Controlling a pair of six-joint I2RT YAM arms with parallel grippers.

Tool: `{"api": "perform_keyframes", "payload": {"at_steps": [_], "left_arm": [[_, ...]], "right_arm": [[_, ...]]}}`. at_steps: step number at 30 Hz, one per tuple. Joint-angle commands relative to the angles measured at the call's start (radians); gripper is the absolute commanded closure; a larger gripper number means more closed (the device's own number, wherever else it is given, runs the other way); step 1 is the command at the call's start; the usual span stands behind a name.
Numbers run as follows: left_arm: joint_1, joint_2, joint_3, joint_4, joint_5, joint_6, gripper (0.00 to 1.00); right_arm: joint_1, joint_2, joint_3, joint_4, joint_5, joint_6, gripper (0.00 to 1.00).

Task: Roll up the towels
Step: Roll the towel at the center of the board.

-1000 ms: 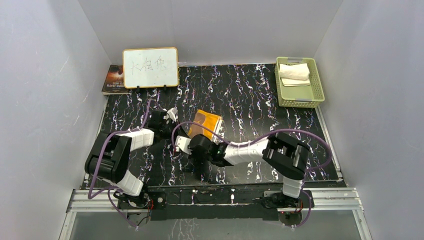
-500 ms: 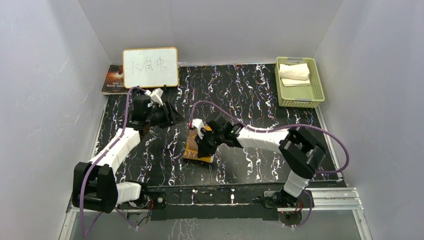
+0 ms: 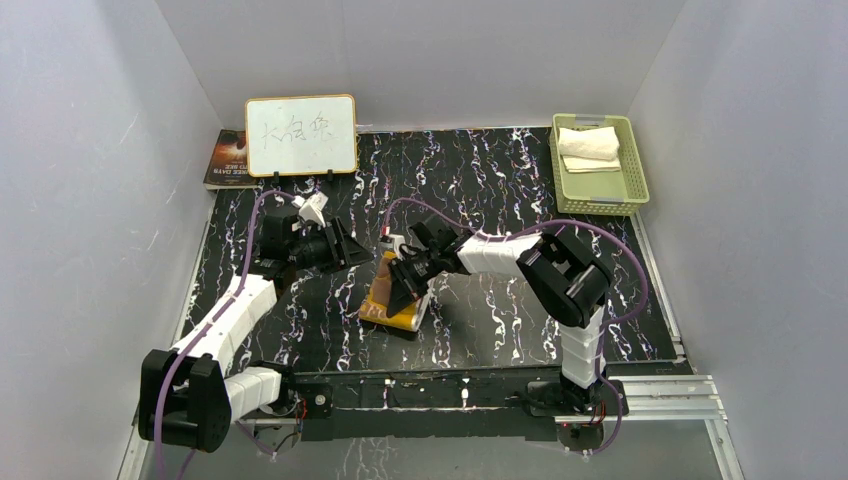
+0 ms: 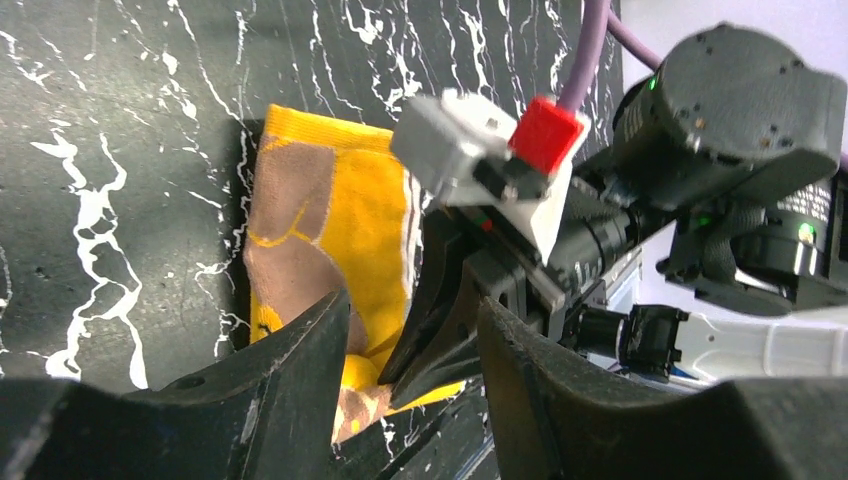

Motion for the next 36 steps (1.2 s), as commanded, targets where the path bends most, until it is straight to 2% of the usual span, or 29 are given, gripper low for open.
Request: {"api": "perform_keyframes", "payload": {"at_steps": [1, 4, 10, 17, 28, 36], "left_arm": [[0.003, -0.037, -0.017, 0.004, 0.093, -0.009, 0.52], [0.003, -0.035, -0.040, 0.030, 0.115, -0.021, 0.53], [0.003, -0.016, -0.069, 0.077, 0.148, -0.050, 0.54], [0.003, -0.022, -0.115, 0.146, 0.182, -0.101, 0.54], [-0.001, -0.015, -0.248, 0.304, 0.224, -0.202, 0.62], [-0.018, 0.101, -0.397, 0.621, 0.192, -0.364, 0.64]], "right_arm": [[-0.060, 0.006, 0.007, 0.149, -0.110, 0.157, 1.00], [-0.100, 0.046, -0.002, 0.193, -0.147, 0.237, 1.00], [-0.122, 0.148, 0.021, 0.196, -0.161, 0.293, 1.00], [-0.158, 0.211, -0.037, 0.371, -0.176, 0.469, 1.00], [-0.202, 0.306, -0.045, 0.301, -0.091, 0.508, 1.00], [-0.211, 0.312, -0.030, 0.265, -0.068, 0.496, 1.00]]}}
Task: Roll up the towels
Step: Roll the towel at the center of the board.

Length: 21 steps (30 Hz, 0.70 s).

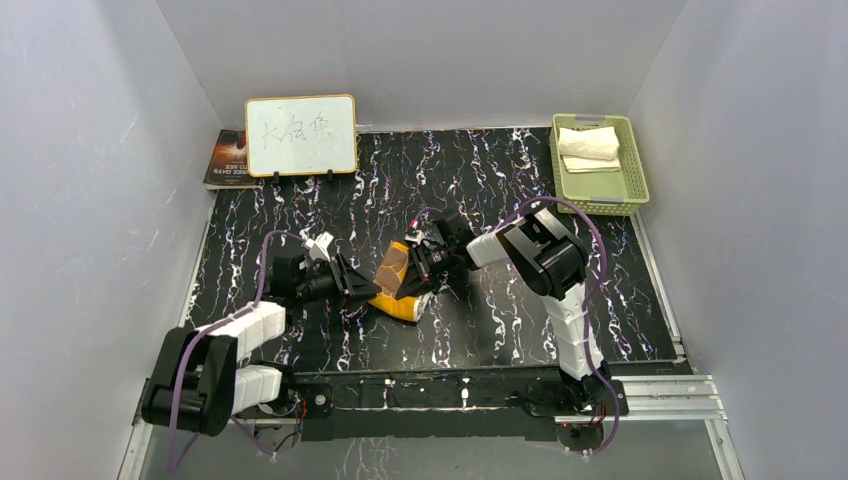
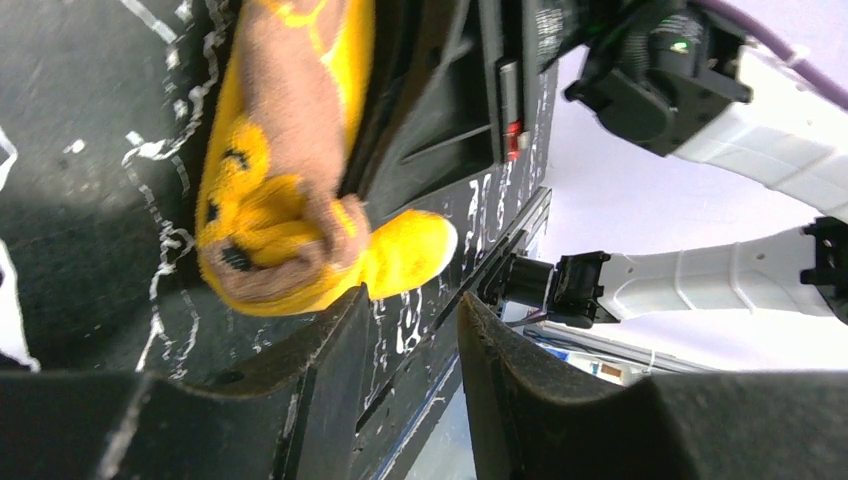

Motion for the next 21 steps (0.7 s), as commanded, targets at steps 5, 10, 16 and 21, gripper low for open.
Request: {"api": "perform_keyframes", "payload": {"at_steps": [5, 10, 16, 21], "left_arm": [[-0.027, 0.164, -0.079, 0.326, -0.045, -0.130, 0.65], [-0.040, 0.257, -0.075, 0.551, 0.002, -0.249, 0.65], [-0.070, 0.258, -0.054, 0.579, 0.010, -0.248, 0.64], [-0.089, 0.266, -0.048, 0.655, 0.028, -0.294, 0.64]], "right_arm": [[-0.024, 0.061, 0.012, -0.144, 0.170, -0.021, 1.00], [-0.023, 0.057, 0.017, -0.183, 0.185, -0.051, 1.00], [-0.025, 0.058, 0.005, -0.182, 0.195, -0.057, 1.00], [-0.024, 0.060, 0.001, -0.185, 0.199, -0.066, 1.00]]}}
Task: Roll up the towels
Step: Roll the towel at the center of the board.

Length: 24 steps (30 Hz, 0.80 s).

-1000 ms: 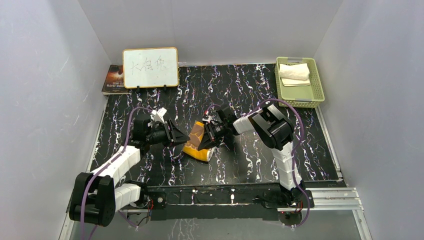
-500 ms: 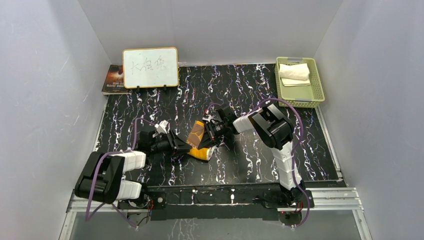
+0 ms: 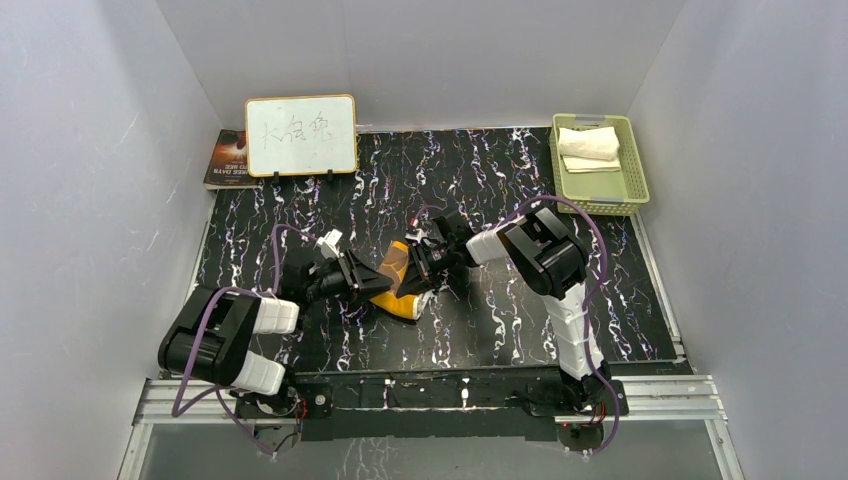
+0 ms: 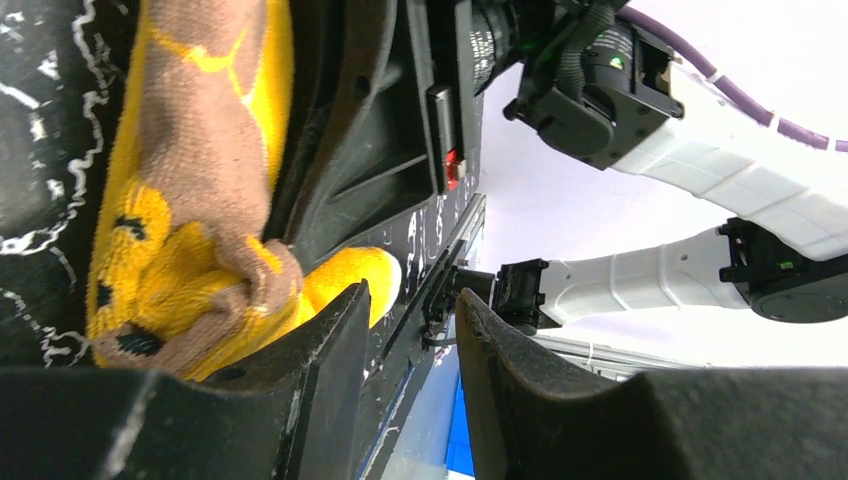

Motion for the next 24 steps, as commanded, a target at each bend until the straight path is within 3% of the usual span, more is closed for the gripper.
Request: {"api": "perform_keyframes", "payload": {"at_steps": [1, 4, 9, 12, 16, 20, 24], "left_arm": [[-0.020, -0.006, 0.033, 0.079, 0.017, -0.011, 0.64], [-0.026, 0.014, 0.032, 0.038, -0.014, 0.024, 0.64], [-0.029, 0.144, 0.005, 0.116, -0.063, 0.043, 0.64], [-0.028, 0.294, -0.013, 0.247, -0.101, -0.002, 0.67], [-0.029, 0.489, -0.032, 0.536, -0.127, -0.102, 0.72], [-0.028, 0.608, -0.051, 0.686, -0.144, -0.160, 0.76], [-0.031, 0.548, -0.066, 0.541, -0.171, -0.072, 0.78]], "right_arm": [[-0.018, 0.060, -0.026, -0.113, 0.176, -0.018, 1.00], [-0.018, 0.062, -0.022, -0.115, 0.175, -0.017, 1.00], [-0.018, 0.054, -0.022, -0.121, 0.177, -0.027, 1.00], [-0.018, 0.044, -0.025, -0.131, 0.176, -0.043, 1.00], [-0.018, 0.014, -0.029, -0.167, 0.190, -0.092, 0.96], [-0.017, -0.045, -0.021, -0.226, 0.232, -0.181, 0.74], [-0.016, -0.159, 0.001, -0.282, 0.339, -0.275, 0.56]]}}
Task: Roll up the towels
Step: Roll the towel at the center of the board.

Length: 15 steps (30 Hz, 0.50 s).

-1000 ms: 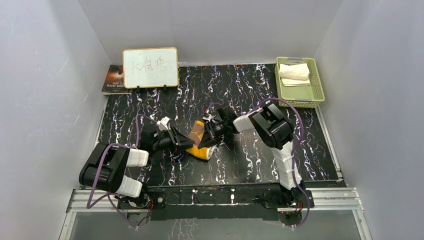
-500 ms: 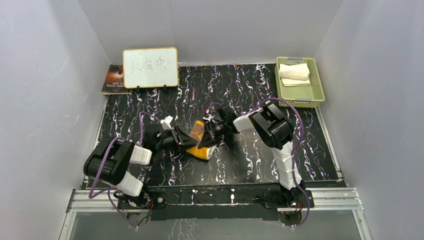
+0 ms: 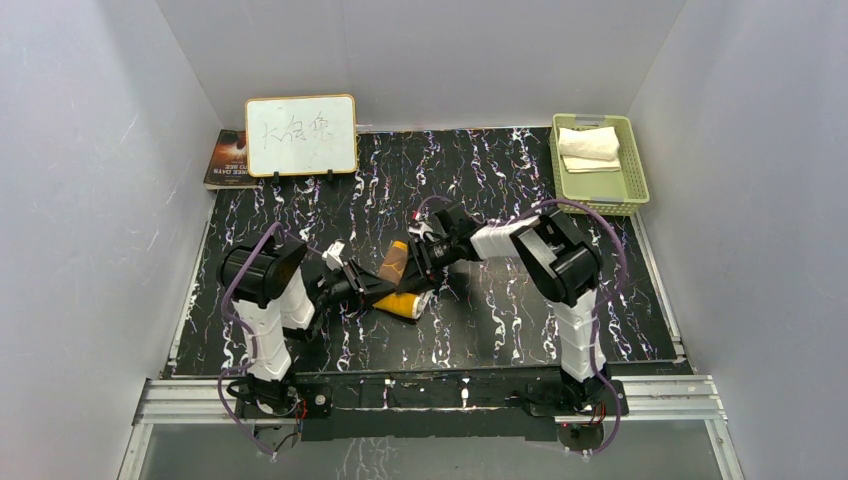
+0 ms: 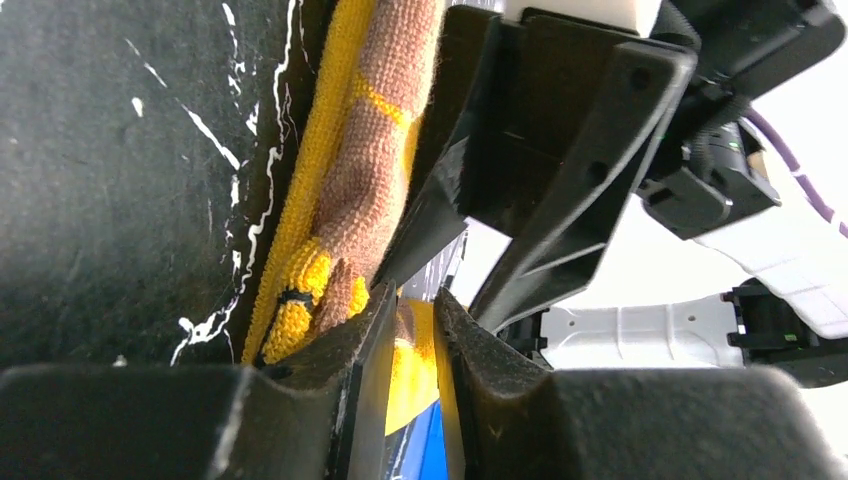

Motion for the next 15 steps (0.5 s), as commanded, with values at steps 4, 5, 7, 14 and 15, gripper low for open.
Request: {"api": "perform_keyframes", "payload": {"at_steps": [4, 5, 7, 14, 15], "left_arm": [[-0.012, -0.149, -0.025, -0.385, -0.149, 0.234, 0.79], [-0.012, -0.183, -0.016, -0.449, -0.156, 0.263, 0.79], [-0.012, -0.237, 0.000, -0.541, -0.167, 0.307, 0.79], [-0.013, -0.230, 0.034, -0.615, -0.161, 0.349, 0.79], [-0.013, -0.219, 0.036, -0.605, -0.158, 0.346, 0.79]], "right_arm": [[-0.014, -0.204, 0.007, -0.141, 0.389, -0.245, 0.54], [-0.014, -0.234, -0.006, -0.110, 0.397, -0.255, 0.54], [-0.014, -0.284, -0.035, -0.031, 0.353, -0.266, 0.56], [-0.002, -0.290, -0.030, 0.040, 0.046, -0.295, 0.84], [0.005, -0.277, -0.007, 0.000, 0.021, -0.320, 0.87]]}}
